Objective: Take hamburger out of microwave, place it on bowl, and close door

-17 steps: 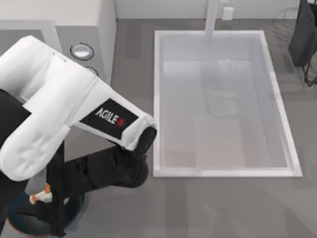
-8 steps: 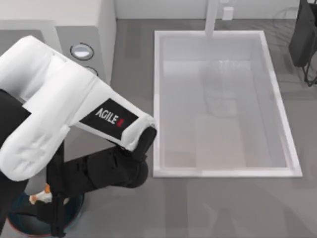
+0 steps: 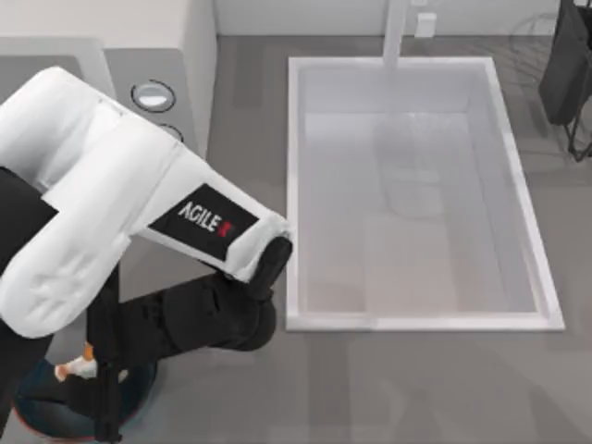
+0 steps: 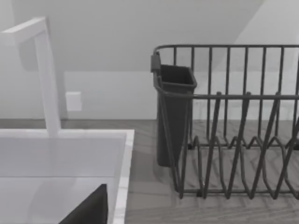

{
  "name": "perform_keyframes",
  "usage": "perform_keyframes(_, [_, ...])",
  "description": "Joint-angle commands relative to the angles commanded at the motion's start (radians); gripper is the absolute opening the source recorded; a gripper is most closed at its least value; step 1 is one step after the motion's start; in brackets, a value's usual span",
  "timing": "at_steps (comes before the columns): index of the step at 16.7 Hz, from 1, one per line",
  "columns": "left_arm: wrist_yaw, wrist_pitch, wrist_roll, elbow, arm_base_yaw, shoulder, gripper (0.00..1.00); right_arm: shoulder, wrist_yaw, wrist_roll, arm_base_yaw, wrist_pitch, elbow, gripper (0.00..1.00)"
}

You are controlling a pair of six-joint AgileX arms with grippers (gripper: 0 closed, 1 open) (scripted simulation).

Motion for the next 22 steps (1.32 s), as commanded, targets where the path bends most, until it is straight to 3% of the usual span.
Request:
perform_keyframes(6, [0.0, 0.0, 0.0, 0.0, 0.0, 0.0, 1.0, 0.0, 0.0, 0.0, 0.0, 0.0, 0.0, 1.0])
perform_keyframes(8, [-0.029, -0.024, -0.068, 0.008, -0.014, -0.052, 1.0, 0.0, 0.0, 0.0, 0.0, 0.0, 0.0, 1.0])
perform_keyframes(12, [-0.01, 0.06, 0.033, -0.032, 0.031, -0.135, 1.0, 0.0, 0.0, 0.0, 0.0, 0.0, 0.0, 1.0])
perform_keyframes(17, [0.06, 0.321, 0.397, -0.17, 0.166, -0.428, 1.0, 0.0, 0.0, 0.0, 0.0, 0.0, 0.0, 1.0])
perform_keyframes(22, [0.178, 0.665, 0.992, -0.388, 0.334, -0.874, 1.0, 0.0, 0.0, 0.0, 0.0, 0.0, 0.0, 1.0])
